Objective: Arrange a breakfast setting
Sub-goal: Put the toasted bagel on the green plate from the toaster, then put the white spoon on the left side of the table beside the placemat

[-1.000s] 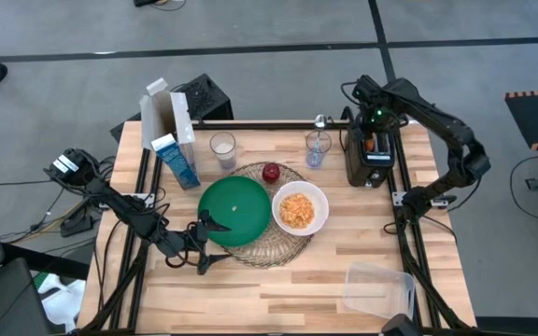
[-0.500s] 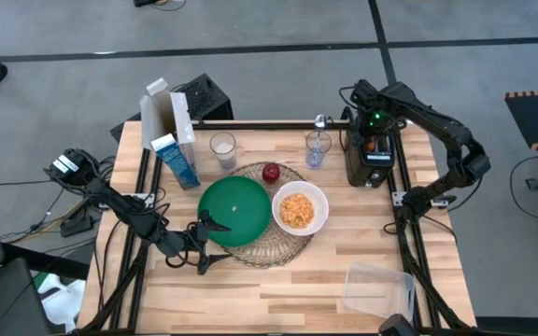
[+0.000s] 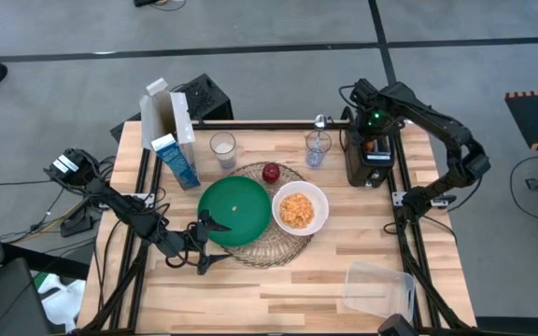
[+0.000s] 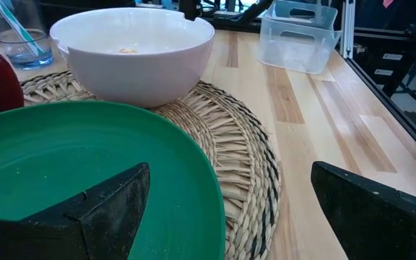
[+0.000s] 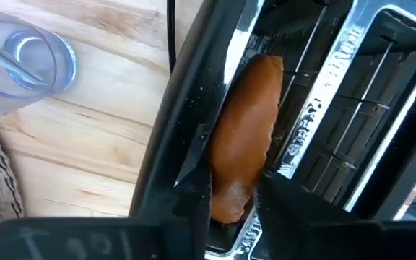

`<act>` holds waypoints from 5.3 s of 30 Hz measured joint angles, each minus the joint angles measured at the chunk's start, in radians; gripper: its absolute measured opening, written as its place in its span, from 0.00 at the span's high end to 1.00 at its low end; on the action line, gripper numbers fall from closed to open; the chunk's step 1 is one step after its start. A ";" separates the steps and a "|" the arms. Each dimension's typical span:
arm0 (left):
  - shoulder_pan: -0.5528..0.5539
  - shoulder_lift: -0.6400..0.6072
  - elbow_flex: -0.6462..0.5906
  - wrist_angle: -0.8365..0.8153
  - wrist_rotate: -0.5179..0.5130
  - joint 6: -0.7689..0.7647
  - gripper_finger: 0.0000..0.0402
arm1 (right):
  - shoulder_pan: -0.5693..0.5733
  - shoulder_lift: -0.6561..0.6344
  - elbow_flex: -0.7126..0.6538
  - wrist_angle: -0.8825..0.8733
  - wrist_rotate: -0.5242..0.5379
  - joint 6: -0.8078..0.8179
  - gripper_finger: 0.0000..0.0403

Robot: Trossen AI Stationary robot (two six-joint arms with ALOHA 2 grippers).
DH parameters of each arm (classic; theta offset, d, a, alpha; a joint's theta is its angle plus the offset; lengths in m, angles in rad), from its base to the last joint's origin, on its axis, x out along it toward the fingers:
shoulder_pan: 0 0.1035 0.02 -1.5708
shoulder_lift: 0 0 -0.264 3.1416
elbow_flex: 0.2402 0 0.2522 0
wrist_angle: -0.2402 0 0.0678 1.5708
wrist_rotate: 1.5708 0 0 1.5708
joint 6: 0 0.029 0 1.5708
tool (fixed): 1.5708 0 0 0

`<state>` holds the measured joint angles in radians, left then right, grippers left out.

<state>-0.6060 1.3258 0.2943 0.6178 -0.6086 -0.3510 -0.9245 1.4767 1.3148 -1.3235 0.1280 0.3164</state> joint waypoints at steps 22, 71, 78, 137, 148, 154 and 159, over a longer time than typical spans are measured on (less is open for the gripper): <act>0.000 0.000 0.000 0.001 0.000 0.000 0.08 | 0.001 -0.034 0.040 -0.027 0.001 -0.007 0.83; -0.086 -0.371 0.000 -0.112 0.101 0.045 0.08 | 0.916 0.059 0.416 0.410 0.148 -0.259 0.84; -0.138 -0.427 0.000 -0.038 0.105 0.107 0.08 | 1.021 0.221 0.416 0.546 0.194 -0.360 0.84; -0.180 -0.455 0.000 0.023 0.052 0.101 0.08 | 1.066 0.788 0.415 0.969 0.304 -0.619 0.52; -0.180 -0.450 0.000 0.022 0.045 0.052 0.08 | 1.125 0.666 0.417 0.938 0.289 -0.612 0.54; -0.180 -0.428 0.000 0.030 0.021 0.040 0.08 | 1.169 0.549 0.415 0.827 0.289 -0.571 0.58; -0.177 -0.397 0.001 0.037 -0.043 0.028 0.08 | 1.217 0.456 0.415 0.683 0.289 -0.486 0.60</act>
<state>-0.7834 0.9285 0.2951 0.6543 -0.6519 -0.3233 0.2922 1.9324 1.7302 -0.6406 0.4171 -0.1700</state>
